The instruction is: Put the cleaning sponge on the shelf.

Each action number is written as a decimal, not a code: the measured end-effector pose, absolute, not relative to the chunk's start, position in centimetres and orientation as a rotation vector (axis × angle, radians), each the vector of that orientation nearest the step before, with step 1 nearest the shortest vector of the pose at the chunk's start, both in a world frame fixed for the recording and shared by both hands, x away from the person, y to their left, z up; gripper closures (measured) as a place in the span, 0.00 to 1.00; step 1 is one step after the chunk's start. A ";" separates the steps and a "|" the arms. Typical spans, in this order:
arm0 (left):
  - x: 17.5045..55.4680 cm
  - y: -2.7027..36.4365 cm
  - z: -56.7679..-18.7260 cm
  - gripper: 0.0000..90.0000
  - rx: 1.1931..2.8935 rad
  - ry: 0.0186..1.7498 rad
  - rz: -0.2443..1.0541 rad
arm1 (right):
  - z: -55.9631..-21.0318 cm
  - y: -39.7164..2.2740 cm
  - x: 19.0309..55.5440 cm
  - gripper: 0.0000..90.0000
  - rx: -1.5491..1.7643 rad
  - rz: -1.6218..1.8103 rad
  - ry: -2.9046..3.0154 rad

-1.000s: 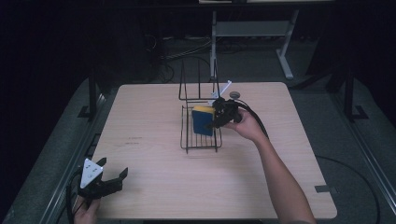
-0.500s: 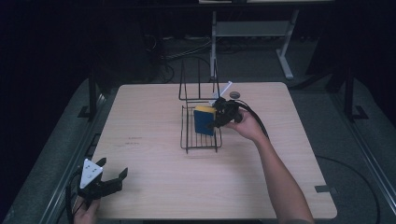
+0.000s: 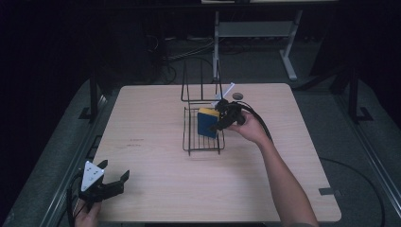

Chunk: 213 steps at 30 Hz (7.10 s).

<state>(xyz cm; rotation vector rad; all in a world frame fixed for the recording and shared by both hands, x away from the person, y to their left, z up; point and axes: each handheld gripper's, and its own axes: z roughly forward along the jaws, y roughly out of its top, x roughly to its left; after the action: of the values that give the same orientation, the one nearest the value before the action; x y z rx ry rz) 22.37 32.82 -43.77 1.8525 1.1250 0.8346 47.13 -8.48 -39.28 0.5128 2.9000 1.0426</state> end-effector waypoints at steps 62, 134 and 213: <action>22.3 32.3 -44.0 0.15 1.867 1.123 0.830 | -39.0 -13.0 43.8 0.28 0.612 1.101 2.879; 22.1 32.3 -44.0 0.15 1.873 1.126 0.834 | -40.7 -17.1 39.7 0.27 0.644 1.113 2.891; 22.0 32.5 -44.2 0.15 1.877 1.144 0.832 | -43.6 -23.1 30.4 0.22 0.709 1.141 2.802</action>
<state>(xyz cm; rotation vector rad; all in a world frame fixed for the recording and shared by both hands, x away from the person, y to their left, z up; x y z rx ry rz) 21.98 32.47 -44.23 1.8767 1.1438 0.8317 30.44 -23.09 -43.64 0.7088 2.8020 1.1412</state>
